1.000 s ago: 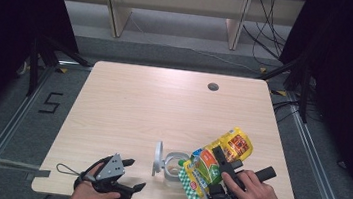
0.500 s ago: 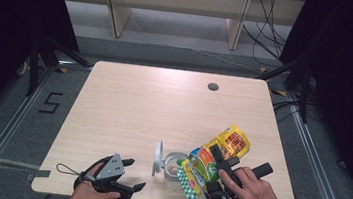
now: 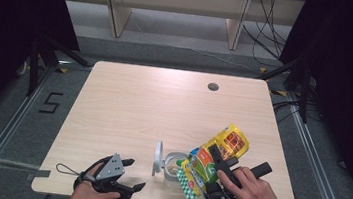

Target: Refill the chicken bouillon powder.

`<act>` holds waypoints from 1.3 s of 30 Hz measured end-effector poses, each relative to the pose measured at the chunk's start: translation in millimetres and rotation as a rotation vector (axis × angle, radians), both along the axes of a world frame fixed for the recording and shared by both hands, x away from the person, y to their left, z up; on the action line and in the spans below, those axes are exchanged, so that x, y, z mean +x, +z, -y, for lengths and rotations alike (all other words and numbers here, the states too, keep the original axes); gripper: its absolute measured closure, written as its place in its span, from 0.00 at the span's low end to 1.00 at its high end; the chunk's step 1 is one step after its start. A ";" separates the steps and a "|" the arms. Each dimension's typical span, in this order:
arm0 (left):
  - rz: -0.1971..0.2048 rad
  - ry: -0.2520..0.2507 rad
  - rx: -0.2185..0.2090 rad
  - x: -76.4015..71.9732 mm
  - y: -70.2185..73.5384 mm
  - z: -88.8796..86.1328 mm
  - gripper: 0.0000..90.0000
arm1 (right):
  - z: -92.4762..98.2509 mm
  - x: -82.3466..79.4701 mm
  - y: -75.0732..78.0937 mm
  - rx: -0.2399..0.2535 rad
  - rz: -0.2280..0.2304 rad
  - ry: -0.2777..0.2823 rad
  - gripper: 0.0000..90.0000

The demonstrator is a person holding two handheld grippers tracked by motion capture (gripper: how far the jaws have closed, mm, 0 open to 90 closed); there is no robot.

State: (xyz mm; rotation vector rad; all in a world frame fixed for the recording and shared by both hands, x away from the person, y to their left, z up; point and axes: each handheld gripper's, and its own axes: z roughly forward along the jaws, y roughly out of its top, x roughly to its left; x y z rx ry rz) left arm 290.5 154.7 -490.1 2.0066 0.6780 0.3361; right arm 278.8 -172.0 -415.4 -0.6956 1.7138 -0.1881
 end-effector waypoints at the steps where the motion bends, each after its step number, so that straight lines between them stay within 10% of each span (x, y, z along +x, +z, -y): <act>1: -0.006 0.000 0.003 0.0 0.6 -0.5 0.19 | 0.9 1.1 -1.1 0.004 -0.001 0.001 0.63; 39: -0.002 -0.005 0.040 1.3 0.8 -2.3 0.19 | 3.0 -2.7 2.9 -0.016 0.015 0.008 0.63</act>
